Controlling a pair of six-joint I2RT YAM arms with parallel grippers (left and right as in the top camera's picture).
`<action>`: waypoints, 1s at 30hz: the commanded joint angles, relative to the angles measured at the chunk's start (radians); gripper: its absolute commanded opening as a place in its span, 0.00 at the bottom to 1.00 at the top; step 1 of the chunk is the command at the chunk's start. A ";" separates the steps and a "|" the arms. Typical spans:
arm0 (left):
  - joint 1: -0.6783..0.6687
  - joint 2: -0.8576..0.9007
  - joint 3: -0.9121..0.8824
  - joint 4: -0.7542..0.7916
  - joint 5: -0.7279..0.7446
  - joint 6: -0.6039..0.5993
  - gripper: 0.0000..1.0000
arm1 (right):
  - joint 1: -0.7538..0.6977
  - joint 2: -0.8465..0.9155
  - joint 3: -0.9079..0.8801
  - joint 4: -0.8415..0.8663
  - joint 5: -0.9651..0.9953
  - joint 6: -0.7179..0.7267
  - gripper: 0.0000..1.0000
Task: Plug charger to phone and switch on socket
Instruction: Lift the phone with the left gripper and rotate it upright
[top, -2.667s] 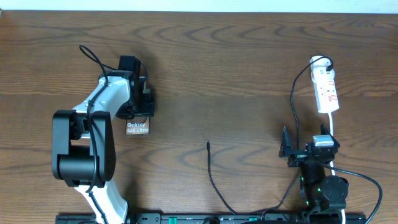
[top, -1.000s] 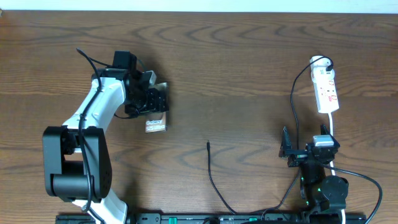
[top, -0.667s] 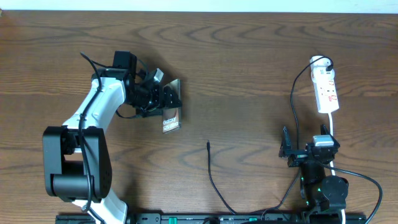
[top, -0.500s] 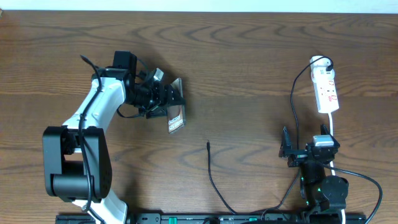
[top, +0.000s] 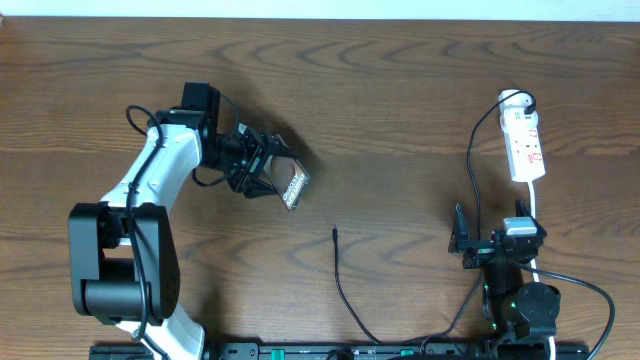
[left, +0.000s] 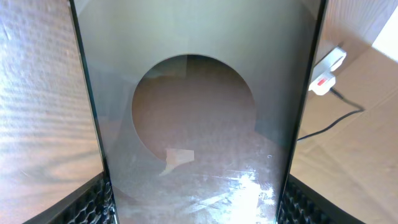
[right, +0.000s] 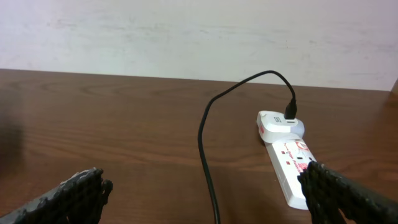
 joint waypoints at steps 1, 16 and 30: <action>0.002 -0.032 0.026 -0.002 0.148 -0.116 0.07 | 0.011 -0.003 -0.002 -0.004 0.008 -0.012 0.99; 0.002 -0.032 0.026 -0.002 0.418 -0.375 0.07 | 0.011 -0.003 -0.002 -0.004 0.008 -0.012 0.99; 0.003 -0.032 0.026 -0.002 0.518 -0.487 0.07 | 0.011 -0.003 -0.002 -0.004 0.008 -0.012 0.99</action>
